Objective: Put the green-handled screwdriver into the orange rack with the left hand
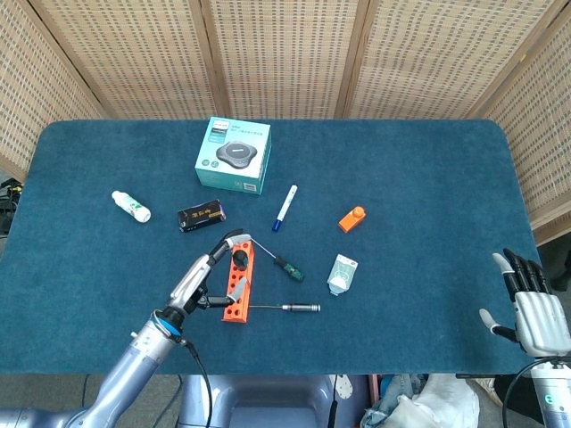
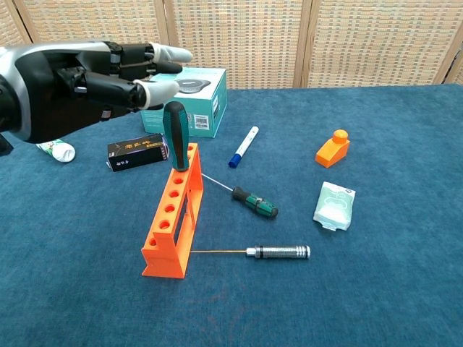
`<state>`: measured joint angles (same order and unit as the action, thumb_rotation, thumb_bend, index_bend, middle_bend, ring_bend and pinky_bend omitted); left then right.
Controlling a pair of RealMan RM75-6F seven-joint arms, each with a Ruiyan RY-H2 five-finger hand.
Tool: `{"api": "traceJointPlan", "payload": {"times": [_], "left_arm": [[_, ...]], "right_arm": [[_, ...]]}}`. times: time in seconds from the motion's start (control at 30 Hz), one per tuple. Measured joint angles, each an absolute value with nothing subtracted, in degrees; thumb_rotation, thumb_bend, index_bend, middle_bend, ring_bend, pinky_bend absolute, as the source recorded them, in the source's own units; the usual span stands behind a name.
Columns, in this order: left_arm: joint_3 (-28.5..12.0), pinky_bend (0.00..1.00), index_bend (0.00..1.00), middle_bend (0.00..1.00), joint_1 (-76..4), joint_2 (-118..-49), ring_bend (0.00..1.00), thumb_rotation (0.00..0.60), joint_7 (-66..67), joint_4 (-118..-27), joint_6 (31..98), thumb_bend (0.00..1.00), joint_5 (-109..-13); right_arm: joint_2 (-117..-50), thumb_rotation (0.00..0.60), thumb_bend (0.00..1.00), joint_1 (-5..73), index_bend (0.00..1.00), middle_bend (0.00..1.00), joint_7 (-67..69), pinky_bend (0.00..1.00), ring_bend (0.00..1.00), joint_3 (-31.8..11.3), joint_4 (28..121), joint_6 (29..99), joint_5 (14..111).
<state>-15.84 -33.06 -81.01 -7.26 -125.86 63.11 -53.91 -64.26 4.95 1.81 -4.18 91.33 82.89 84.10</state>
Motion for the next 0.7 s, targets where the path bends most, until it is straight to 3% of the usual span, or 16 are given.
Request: {"api": "traceJointPlan", "payload": {"times": [0.27, 0.5, 0.7], "left_arm": [[-15.2, 0.00, 0.13, 0.00, -31.0, -77.6, 0.00, 0.600, -7.2, -127.3, 65.2, 0.46, -60.0], [-12.1, 0.00, 0.13, 0.00, -27.6, -72.5, 0.00, 0.600, -3.3, -125.4, 69.2, 0.30, -68.3], [-6.9, 0.00, 0.13, 0.00, -23.3, -70.4, 0.00, 0.600, 5.9, -118.2, 75.5, 0.19, -76.8]], "right_arm": [[-64.2, 0.600, 0.25, 4.9, 0.00, 0.00, 1.9, 0.00, 0.00, -4.1, 91.3, 83.0, 84.2], [-64.3, 0.600, 0.24, 5.0, 0.00, 0.00, 1.2, 0.00, 0.00, -4.0, 91.4, 83.0, 84.6], [-64.6, 0.600, 0.24, 5.1, 0.00, 0.00, -0.7, 0.00, 0.00, -3.8, 91.8, 83.1, 85.0]]}}
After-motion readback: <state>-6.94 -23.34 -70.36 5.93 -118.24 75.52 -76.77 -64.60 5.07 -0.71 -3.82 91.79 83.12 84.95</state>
